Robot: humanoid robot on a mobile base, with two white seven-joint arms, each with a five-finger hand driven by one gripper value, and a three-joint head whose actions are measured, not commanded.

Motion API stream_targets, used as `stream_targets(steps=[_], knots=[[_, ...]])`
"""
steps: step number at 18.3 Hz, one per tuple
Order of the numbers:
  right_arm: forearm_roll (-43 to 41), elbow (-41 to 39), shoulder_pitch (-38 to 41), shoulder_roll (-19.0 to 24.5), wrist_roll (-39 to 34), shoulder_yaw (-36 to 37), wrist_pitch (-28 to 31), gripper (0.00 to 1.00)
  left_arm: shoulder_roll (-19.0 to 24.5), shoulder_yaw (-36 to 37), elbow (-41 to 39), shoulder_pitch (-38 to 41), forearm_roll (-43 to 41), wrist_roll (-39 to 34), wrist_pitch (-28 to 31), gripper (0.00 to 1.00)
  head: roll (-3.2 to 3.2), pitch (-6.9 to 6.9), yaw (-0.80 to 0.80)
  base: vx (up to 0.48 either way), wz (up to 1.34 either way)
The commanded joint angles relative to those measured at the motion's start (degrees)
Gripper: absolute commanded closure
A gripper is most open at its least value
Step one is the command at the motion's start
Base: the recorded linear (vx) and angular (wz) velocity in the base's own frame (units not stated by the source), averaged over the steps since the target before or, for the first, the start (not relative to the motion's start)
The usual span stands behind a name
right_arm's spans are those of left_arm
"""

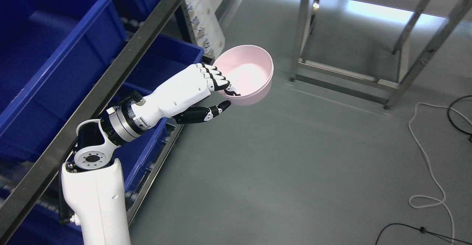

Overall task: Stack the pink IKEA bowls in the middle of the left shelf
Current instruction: 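Carry the stacked bowls in the left hand while turning toward the blue bins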

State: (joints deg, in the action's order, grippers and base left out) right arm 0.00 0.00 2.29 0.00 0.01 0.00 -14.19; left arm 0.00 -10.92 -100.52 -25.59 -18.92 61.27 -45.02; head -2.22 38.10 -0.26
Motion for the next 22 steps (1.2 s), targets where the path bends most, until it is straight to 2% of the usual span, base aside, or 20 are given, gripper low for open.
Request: stream_targets(steps=[1,5,12,22], knots=[[-0.1,-1.0,0.0,-1.0,0.0,0.3,0.0,0.00,1.0,0.0,-0.6,-0.2,0.1,-0.1,0.0,0.98,0.00,0.00,0.00,-0.151,0.70],[-0.1,-1.0,0.0,-1.0,0.0,0.3,0.0,0.00,1.0,0.3,-0.6,-2.6,0.1,-0.2,0.0,0.98,0.00,0.00,0.00,-0.147,0.76],[-0.1,-1.0,0.0,-1.0,0.0,0.3,0.0,0.00,1.0,1.2,-0.5,-12.7,-0.1,-0.5,0.0,0.98,0.00,0.00,0.00,-0.117,1.01],[-0.1,-1.0,0.0,-1.0,0.0,0.3,0.0,0.00,1.0,1.2,-0.4,-13.1,-0.2,-0.5,0.0,0.98,0.00,-0.01,0.00,0.000,0.71]])
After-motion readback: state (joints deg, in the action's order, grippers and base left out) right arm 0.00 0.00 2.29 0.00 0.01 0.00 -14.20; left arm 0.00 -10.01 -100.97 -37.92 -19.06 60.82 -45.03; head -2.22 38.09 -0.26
